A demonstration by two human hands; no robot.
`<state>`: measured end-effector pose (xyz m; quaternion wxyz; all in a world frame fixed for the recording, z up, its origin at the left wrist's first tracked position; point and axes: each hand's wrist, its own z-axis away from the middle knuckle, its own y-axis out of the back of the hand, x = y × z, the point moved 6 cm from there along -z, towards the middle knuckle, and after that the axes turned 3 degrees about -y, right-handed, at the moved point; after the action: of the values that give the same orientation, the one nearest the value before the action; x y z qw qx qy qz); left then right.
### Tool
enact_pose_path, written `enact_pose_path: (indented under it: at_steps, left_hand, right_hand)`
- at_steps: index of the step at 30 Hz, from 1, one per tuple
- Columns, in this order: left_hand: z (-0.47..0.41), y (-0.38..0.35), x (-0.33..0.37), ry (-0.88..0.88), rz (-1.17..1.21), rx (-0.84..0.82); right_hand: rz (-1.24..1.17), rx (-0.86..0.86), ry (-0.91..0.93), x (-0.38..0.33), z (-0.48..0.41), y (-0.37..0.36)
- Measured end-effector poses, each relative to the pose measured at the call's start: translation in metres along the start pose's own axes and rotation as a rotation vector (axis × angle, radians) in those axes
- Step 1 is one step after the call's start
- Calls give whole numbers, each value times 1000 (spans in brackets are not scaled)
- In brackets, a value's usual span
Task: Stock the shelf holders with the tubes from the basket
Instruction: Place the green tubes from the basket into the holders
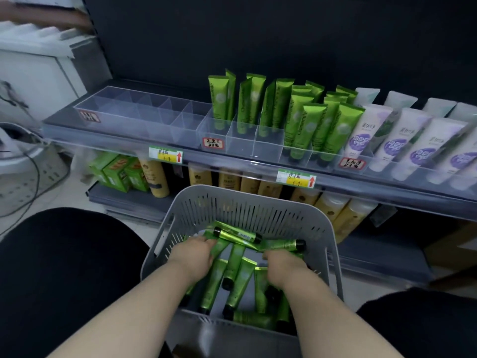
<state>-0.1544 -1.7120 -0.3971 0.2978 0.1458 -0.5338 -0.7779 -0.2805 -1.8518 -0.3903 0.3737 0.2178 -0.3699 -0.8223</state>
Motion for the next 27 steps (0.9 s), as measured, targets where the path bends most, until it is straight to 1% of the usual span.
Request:
enact_pose_path:
  at_steps: [3, 5, 10, 13, 17, 20, 23, 27]
  left_hand:
    - [-5, -20, -3, 35, 4, -106]
    - [-9, -26, -4, 45, 21, -132]
    - [-24, -34, -1, 44, 53, -146]
    - [-31, -40, 4, 25, 102, -154]
    - [-39, -55, 10, -9, 157, -221]
    - [-47, -64, 11, -20, 174, -255]
    - [-56, -71, 13, -35, 218, -288]
    - [-66, -83, 13, -57, 290, -324]
  right_hand:
    - [11, -120, -23, -4, -6, -28]
    - [12, -125, -15, -9, -13, -32]
    - [-6, -73, 20, -16, -33, -30]
    - [-19, -129, 18, -16, -43, -42]
    - [-146, -149, 0, -15, -53, -57]
    - [-249, -148, -23, -14, -64, -69]
    - [-284, -87, -60, -12, -78, -77]
    - [-302, -11, -16, -12, -87, -79]
